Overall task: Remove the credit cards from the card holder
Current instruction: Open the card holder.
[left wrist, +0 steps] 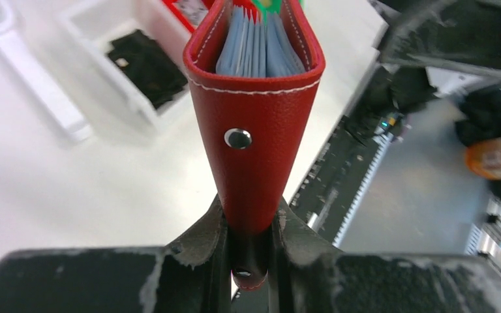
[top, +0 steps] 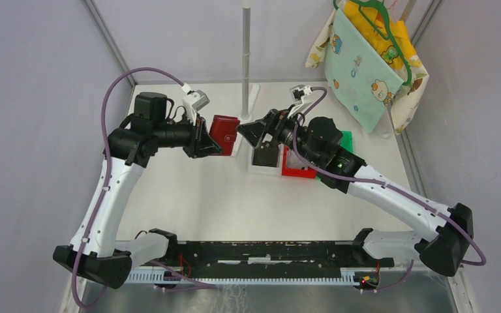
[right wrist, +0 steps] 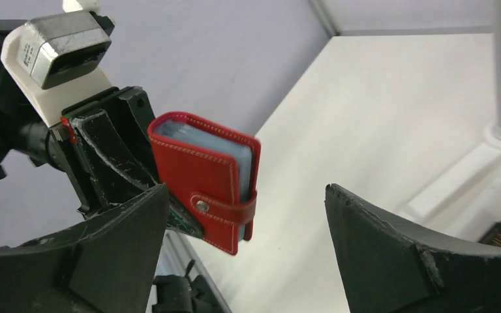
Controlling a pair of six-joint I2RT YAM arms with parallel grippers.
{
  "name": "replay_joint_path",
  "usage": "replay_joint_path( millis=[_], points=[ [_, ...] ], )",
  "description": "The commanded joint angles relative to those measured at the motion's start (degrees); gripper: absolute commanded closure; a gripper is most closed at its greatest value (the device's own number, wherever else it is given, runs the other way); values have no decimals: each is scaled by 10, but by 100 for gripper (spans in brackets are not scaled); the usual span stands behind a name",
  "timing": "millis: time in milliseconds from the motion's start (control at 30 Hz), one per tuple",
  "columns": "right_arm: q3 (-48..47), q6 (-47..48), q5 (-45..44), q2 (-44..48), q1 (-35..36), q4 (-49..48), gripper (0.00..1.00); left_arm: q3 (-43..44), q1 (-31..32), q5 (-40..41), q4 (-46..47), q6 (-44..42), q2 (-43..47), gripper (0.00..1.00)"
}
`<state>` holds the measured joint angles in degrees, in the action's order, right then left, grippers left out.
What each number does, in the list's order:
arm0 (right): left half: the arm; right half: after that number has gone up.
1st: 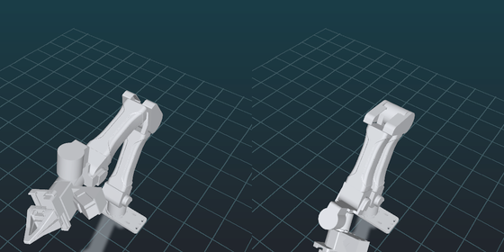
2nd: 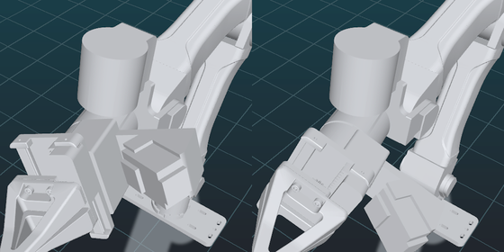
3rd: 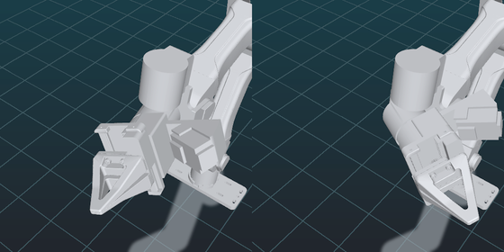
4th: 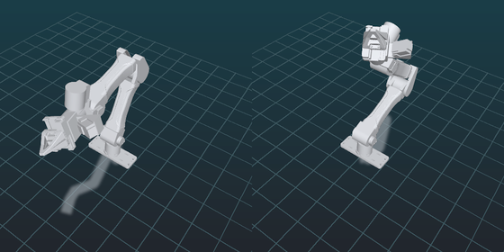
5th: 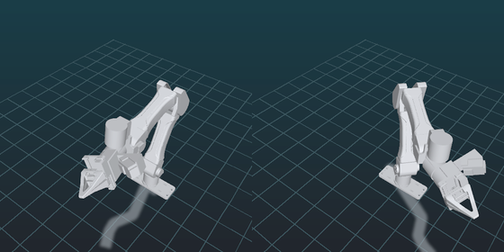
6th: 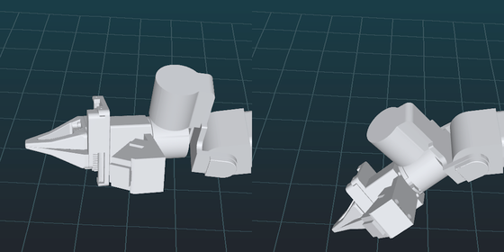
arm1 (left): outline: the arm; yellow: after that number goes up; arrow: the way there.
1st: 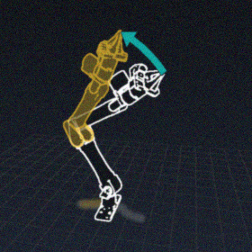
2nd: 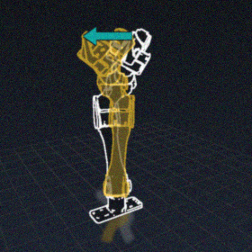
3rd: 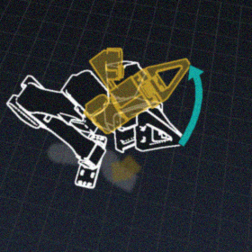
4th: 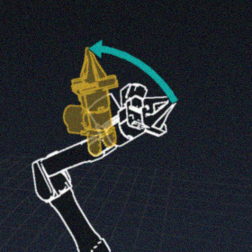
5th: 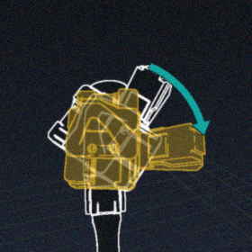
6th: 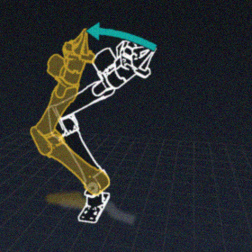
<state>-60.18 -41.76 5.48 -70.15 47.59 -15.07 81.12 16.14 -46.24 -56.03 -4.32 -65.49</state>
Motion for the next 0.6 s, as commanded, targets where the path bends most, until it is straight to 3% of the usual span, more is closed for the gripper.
replay_joint_path(
  millis=[0,300,567],
  points=[
    [-57,74,-212,13,54,149,7,-5,1,94,72,41,6,98],
    [-174,105,-247,-84,128,204,24,-22,5,102,78,67,-3,98],
    [-257,99,-285,-145,141,267,37,-30,6,90,77,62,9,98]
  ],
)
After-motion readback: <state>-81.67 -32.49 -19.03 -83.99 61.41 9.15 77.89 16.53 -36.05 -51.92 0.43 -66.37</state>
